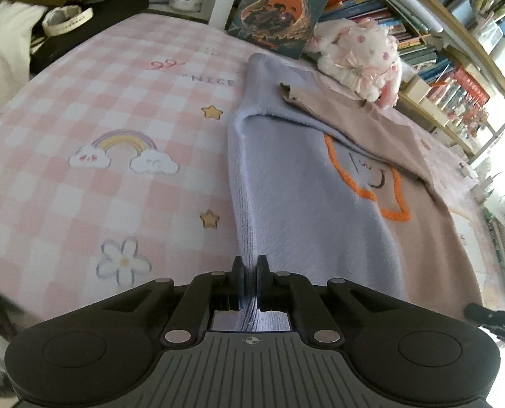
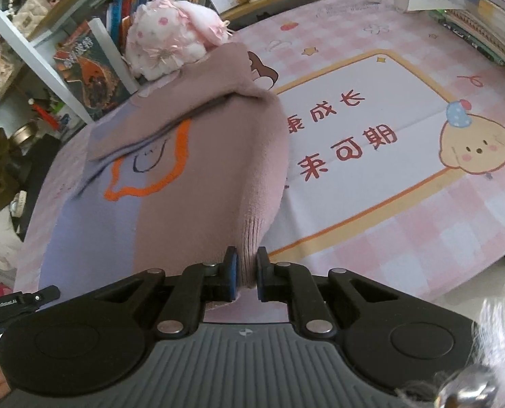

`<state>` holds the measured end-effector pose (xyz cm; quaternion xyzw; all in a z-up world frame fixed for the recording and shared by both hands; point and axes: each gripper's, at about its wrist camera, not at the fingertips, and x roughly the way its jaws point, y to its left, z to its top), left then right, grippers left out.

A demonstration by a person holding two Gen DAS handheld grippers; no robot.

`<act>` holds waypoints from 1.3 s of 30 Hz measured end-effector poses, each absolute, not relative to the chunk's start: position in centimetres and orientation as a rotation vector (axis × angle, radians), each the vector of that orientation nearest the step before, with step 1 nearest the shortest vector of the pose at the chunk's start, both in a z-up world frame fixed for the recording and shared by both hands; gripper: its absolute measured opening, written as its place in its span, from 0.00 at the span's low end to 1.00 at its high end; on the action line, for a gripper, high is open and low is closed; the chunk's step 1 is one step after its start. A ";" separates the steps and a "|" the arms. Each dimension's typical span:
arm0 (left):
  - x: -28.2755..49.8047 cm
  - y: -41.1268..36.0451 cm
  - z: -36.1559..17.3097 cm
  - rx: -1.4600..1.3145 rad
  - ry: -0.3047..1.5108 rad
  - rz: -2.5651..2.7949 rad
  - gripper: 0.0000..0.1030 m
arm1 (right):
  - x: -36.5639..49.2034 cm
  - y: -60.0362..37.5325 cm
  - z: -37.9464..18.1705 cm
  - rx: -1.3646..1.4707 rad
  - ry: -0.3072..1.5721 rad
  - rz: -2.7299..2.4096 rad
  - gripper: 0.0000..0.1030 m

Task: Fold clothes
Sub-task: 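Grasp the lavender hem with the left gripper while the right gripper grasps the tan hem, then lift the hem with both grippers and fold it up toward the collar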

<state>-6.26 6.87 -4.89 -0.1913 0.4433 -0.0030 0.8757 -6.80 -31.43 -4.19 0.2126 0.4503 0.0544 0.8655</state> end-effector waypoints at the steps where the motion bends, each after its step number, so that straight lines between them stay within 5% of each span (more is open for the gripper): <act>1: -6.8 6.8 -4.8 -0.408 0.923 -0.006 0.05 | -7.2 -31.5 -4.1 0.446 0.942 0.117 0.10; 22: -15.7 6.2 -4.9 -0.537 0.939 0.003 0.04 | -16.3 -34.2 -4.8 0.482 1.053 0.183 0.10; 33: -10.9 9.5 1.2 -0.894 0.605 -0.101 0.04 | -12.9 -37.3 2.1 0.843 0.726 0.305 0.10; 39: -4.9 10.9 1.2 -0.932 0.566 -0.109 0.04 | -7.5 -38.2 3.6 0.941 0.634 0.271 0.10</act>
